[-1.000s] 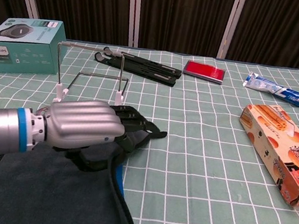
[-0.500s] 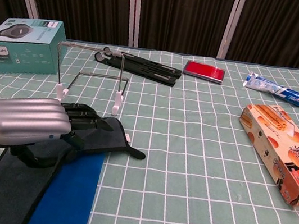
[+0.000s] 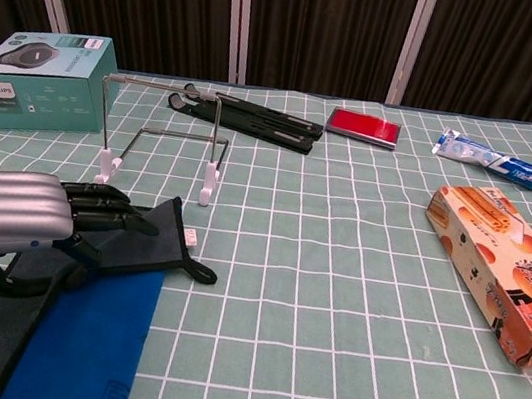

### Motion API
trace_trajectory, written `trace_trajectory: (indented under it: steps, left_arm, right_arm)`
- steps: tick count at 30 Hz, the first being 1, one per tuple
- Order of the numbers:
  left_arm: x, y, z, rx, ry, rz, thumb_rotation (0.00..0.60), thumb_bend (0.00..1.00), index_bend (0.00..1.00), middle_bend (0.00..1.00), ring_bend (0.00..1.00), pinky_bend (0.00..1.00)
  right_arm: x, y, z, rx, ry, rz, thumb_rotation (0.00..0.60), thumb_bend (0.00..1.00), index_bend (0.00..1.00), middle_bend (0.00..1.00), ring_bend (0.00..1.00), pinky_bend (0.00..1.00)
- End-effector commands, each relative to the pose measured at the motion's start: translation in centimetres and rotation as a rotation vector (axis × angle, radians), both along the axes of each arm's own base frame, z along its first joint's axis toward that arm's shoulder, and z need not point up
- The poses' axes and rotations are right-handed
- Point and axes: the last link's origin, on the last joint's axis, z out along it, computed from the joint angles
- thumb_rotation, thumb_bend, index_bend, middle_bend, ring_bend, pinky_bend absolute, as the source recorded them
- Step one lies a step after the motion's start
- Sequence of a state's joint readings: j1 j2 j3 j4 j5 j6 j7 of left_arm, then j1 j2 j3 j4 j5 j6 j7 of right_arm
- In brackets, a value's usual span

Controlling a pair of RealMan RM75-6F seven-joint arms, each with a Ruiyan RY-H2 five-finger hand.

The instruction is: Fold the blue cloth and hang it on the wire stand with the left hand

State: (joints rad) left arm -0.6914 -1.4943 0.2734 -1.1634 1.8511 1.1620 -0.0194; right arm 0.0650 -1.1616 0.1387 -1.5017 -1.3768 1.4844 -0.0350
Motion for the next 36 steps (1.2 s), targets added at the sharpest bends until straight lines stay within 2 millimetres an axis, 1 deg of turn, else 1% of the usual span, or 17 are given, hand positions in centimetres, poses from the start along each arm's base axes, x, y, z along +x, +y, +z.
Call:
trace_trajectory:
  steps: [1,18,23,25,26,27,28,29,30,31,33,36]
  left_arm:
    - [-0.8,-0.1,0.5,0.001,0.019,0.0,0.6,0.58,0.65,0.0,0.0,0.0]
    - [-3.6,-0.2,2.4,0.005,0.084,0.015,0.6,0.58,0.65,0.0,0.0,0.0]
    - [-4.1,-0.2,2.4,0.004,0.092,0.024,0.6,0.58,0.64,0.0,0.0,0.0]
    - [-4.3,-0.3,2.3,-0.003,0.091,0.031,0.6,0.58,0.63,0.0,0.0,0.0]
    - [-4.3,-0.4,2.3,-0.006,0.091,0.032,0.6,0.58,0.6,0.0,0.0,0.0]
    - [-4.3,-0.4,2.2,-0.006,0.09,0.029,0.6,0.57,0.54,0.0,0.0,0.0]
    - [-4.3,-0.4,2.2,-0.006,0.089,0.028,0.6,0.54,0.47,0.0,0.0,0.0]
    - [-4.4,-0.5,2.1,-0.006,0.088,0.027,0.6,0.46,0.34,0.0,0.0,0.0]
    - [-4.4,-0.5,2.1,-0.003,0.087,0.027,0.6,0.35,0.18,0.0,0.0,0.0]
    - [-4.5,-0.5,2.1,-0.002,0.087,0.027,0.6,0.26,0.07,0.0,0.0,0.0]
    - [-4.7,-0.4,2.2,0.003,0.091,0.031,0.6,0.16,0.0,0.0,0.0,0.0]
    - [-4.7,-0.3,2.6,0.009,0.077,0.044,0.6,0.12,0.0,0.0,0.0,0.0]
  right_arm:
    - [0.0,0.0,0.0,0.001,0.0,0.0,0.6,0.0,0.0,0.0,0.0,0.0]
    - [0.2,0.1,-0.1,0.001,0.004,0.004,0.6,0.0,0.0,0.0,0.0,0.0]
    - [0.2,0.0,-0.1,0.002,0.005,0.004,0.6,0.0,0.0,0.0,0.0,0.0]
    - [0.2,0.0,-0.2,0.004,0.005,0.004,0.6,0.0,0.0,0.0,0.0,0.0]
    - [0.2,0.0,-0.2,0.004,0.005,0.004,0.6,0.0,0.0,0.0,0.0,0.0]
    - [0.2,0.0,-0.2,0.005,0.006,0.004,0.6,0.0,0.0,0.0,0.0,0.0]
    - [0.2,0.0,-0.2,0.005,0.006,0.003,0.6,0.0,0.0,0.0,0.0,0.0]
    - [0.2,0.0,-0.2,0.006,0.007,0.003,0.6,0.0,0.0,0.0,0.0,0.0]
    - [0.2,0.0,-0.2,0.006,0.007,0.003,0.6,0.0,0.0,0.0,0.0,0.0]
    - [0.2,0.0,-0.2,0.006,0.007,0.004,0.6,0.0,0.0,0.0,0.0,0.0]
    - [0.2,0.1,-0.2,0.006,0.007,0.004,0.6,0.0,0.0,0.0,0.0,0.0]
    - [0.3,0.1,-0.2,0.007,0.007,0.004,0.6,0.0,0.0,0.0,0.0,0.0]
